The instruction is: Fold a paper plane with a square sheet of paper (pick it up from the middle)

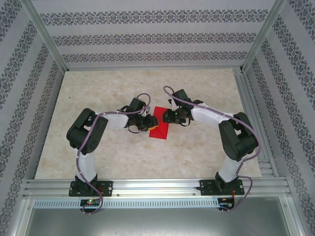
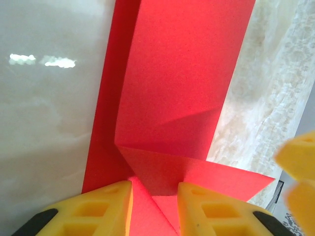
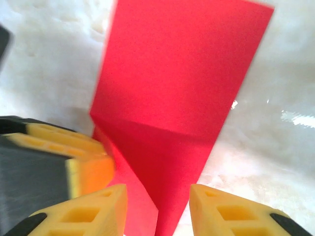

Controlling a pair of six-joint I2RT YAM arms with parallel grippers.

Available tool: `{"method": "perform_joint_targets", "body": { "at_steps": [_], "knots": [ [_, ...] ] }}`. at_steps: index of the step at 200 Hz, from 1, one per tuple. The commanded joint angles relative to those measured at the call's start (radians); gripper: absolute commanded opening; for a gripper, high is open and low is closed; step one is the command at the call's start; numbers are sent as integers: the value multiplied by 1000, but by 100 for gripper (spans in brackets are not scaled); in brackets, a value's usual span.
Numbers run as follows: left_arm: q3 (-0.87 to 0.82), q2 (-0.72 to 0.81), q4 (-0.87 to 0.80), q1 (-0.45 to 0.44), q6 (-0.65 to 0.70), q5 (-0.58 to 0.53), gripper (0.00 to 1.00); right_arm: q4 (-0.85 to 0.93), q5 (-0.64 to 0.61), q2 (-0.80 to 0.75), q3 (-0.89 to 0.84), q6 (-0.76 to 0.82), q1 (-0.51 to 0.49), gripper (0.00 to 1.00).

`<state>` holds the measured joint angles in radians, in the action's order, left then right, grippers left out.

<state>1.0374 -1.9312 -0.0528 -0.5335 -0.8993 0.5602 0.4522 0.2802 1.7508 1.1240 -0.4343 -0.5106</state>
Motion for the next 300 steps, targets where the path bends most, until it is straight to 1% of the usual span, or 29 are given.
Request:
{"method": "perform_joint_targets", "body": {
  "at_steps": [1, 27, 50, 72, 108, 128, 166, 204, 262, 300],
  "knots": [
    [21, -19, -17, -14, 5, -16, 30, 0, -20, -58, -9, 17, -22, 39],
    [24, -21, -22, -15, 6, -17, 30, -18, 45, -64, -19, 19, -41, 37],
    [27, -26, -25, -14, 4, -19, 30, -29, 81, -24, -17, 13, -52, 30],
    [28, -27, -25, -15, 2, -18, 30, -29, 84, 22, -9, 4, -53, 24],
    [31, -20, -12, -15, -4, -7, 30, -30, 51, 75, -2, -12, -32, 20],
    [32, -12, 5, -15, -8, 5, 31, -52, 52, 89, -16, -23, -11, 19],
    [32, -6, 51, -14, -9, 28, 35, -100, 95, 96, -41, -45, 12, 19],
    [42, -18, 93, -14, -4, 49, 35, -115, 113, 98, -52, -52, 20, 19],
    [51, -26, 124, -16, 45, 61, 32, -126, 112, 90, -61, -66, 37, 19],
    [38, -28, 163, -17, 77, 67, 26, -139, 111, 61, -75, -84, 51, 20]
  ]
}}
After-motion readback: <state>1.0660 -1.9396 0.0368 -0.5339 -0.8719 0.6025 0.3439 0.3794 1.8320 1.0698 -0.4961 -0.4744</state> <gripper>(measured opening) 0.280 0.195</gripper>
